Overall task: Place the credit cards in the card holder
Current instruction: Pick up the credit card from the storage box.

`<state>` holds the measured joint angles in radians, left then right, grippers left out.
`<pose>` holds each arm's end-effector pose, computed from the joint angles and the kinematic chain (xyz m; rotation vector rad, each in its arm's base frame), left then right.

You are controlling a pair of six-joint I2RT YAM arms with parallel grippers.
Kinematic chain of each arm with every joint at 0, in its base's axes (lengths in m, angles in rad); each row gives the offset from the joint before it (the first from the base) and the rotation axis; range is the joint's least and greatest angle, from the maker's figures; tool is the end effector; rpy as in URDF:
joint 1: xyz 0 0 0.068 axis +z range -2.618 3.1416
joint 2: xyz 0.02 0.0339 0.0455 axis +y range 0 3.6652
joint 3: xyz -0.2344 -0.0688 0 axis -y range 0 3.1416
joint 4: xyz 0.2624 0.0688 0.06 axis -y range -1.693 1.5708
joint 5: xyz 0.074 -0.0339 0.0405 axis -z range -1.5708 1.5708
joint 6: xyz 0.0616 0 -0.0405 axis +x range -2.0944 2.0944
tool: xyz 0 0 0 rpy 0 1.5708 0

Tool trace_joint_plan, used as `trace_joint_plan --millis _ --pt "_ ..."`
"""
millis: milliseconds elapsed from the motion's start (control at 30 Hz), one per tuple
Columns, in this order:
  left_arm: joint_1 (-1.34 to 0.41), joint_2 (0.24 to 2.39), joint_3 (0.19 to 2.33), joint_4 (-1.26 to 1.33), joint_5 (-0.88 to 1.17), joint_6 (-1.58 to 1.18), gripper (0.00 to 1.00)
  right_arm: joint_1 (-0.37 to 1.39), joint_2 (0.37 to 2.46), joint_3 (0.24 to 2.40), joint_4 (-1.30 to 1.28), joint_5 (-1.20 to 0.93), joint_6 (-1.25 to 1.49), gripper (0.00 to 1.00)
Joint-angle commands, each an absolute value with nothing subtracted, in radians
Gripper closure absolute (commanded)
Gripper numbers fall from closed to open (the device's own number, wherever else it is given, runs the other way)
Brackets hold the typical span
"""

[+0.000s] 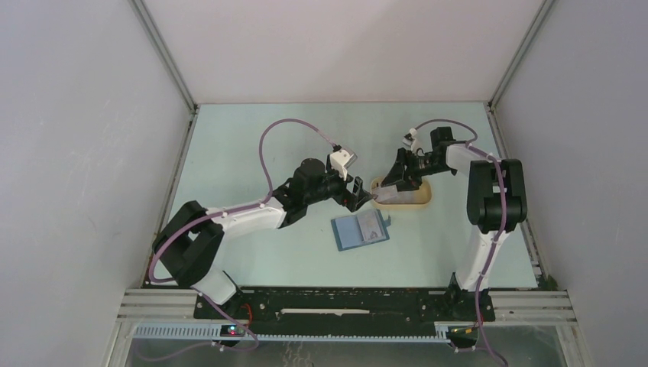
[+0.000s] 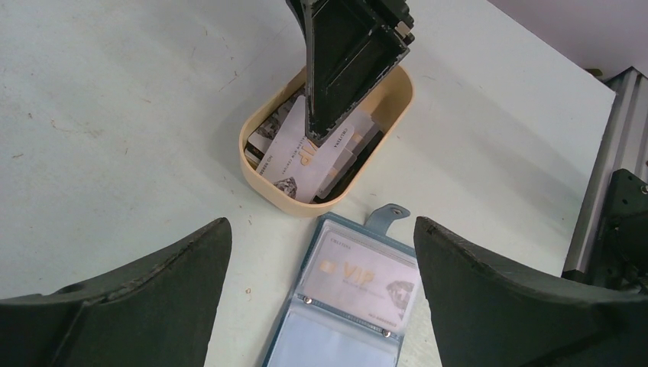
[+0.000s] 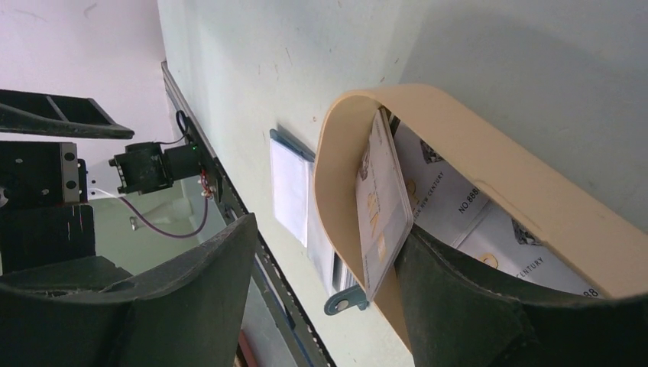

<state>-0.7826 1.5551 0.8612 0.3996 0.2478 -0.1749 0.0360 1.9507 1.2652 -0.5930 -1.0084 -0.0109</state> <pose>0.2619 -0.2818 0.1874 0.7535 1.8024 -0.8798 0.3767 0.0657 0.1092 -0.2647 2.5235 1.4000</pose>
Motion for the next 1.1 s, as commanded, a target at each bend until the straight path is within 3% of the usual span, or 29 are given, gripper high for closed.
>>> trace_joint_plan --millis 0,1067 --pt "-0.782 1.559 0.912 0.409 0.257 -0.152 0.07 0.046 1.979 1.296 -0.57 -1.019 0.036 0.27" --pt "-0.783 1.56 0.913 0.404 0.255 -0.149 0.07 0.019 2.001 1.31 -0.594 -1.091 0.057 0.29"
